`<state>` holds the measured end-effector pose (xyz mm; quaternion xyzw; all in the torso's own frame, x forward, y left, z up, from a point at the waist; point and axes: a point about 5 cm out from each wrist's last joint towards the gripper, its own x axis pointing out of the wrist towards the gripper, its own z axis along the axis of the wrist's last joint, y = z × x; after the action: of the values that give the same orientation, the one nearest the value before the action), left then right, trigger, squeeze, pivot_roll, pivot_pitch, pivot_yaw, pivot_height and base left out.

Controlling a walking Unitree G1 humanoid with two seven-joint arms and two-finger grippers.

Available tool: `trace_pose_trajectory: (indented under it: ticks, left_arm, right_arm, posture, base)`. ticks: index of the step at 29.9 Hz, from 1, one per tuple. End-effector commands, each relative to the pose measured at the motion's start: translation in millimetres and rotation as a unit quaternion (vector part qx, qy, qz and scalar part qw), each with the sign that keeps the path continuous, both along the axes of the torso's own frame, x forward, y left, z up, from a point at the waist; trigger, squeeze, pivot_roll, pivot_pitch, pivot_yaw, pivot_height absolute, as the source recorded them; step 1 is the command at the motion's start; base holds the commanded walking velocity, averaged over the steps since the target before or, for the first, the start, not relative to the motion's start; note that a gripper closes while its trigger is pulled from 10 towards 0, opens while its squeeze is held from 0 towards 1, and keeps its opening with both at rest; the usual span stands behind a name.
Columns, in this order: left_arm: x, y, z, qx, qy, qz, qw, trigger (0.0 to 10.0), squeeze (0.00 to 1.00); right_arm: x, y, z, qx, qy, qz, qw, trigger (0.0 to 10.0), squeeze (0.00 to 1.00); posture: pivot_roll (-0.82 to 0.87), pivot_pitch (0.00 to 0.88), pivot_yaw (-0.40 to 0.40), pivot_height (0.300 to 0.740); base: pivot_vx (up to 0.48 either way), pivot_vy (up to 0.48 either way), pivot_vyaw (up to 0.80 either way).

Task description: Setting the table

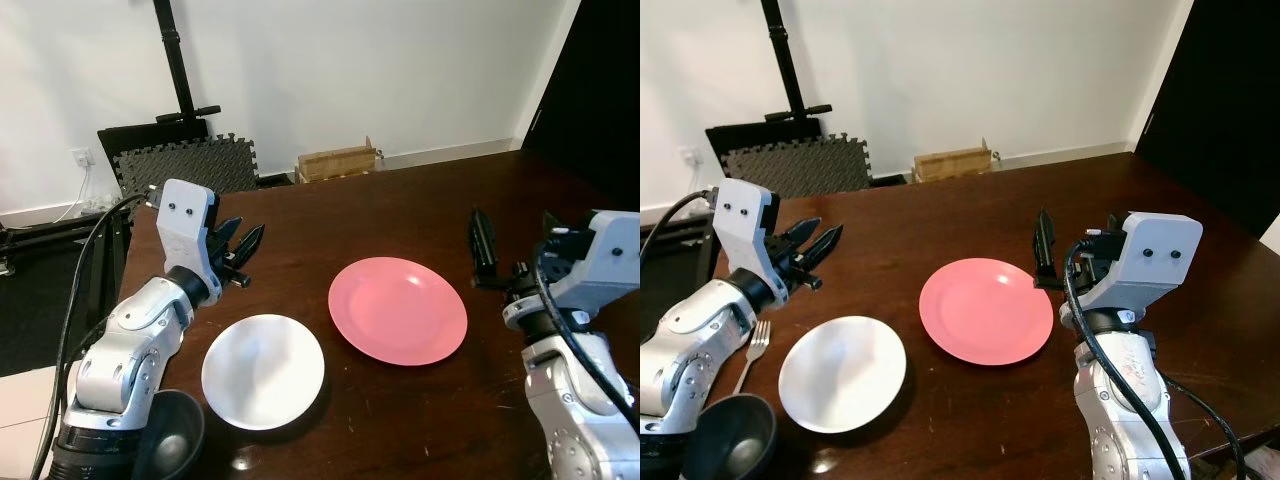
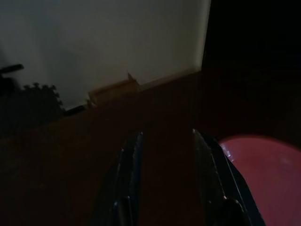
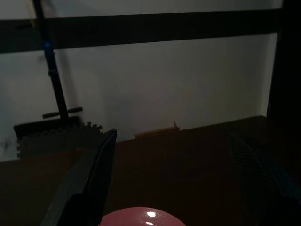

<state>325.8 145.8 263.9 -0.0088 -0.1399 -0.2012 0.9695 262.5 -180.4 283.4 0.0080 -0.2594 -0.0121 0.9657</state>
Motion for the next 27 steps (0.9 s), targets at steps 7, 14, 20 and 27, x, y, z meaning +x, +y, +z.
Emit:
trace_pose_trajectory:
  ticks: [7, 14, 20, 27]
  left_arm:
    - [-6.8, 7.4, -18.0, -0.021, 0.004, 0.036, 0.999, 10.0, 0.00]
    - [-15.1, -3.2, -6.0, -0.019, -0.026, 0.019, 0.999, 10.0, 0.00]
    - [-15.6, -5.6, -4.1, -0.007, -0.024, 0.005, 1.000, 10.0, 0.00]
    - [-14.3, 35.9, 5.0, 0.098, 0.052, 0.007, 0.994, 10.0, 0.00]
  right_arm:
    - [6.1, 9.8, -1.3, -0.019, 0.009, 0.028, 0.999, 10.0, 0.00]
    - [14.2, 20.2, -2.0, -0.019, 0.012, 0.055, 0.998, 10.0, 0.00]
    - [15.2, 24.0, -2.6, -0.016, 0.010, 0.060, 0.998, 10.0, 0.00]
    - [11.0, 19.3, -1.4, -0.014, 0.001, 0.051, 0.999, 10.0, 0.00]
  posture:
    - [-0.07, 0.052, 0.011, 0.740]
    - [-0.05, 0.045, -0.012, 0.740]
    - [-0.03, 0.034, -0.008, 0.740]
    - [-0.02, 0.022, 0.026, 0.740]
  base:
    - [0.000, 0.000, 0.00]
    - [0.000, 0.000, 0.00]
    - [0.000, 0.000, 0.00]
    - [0.000, 0.000, 0.00]
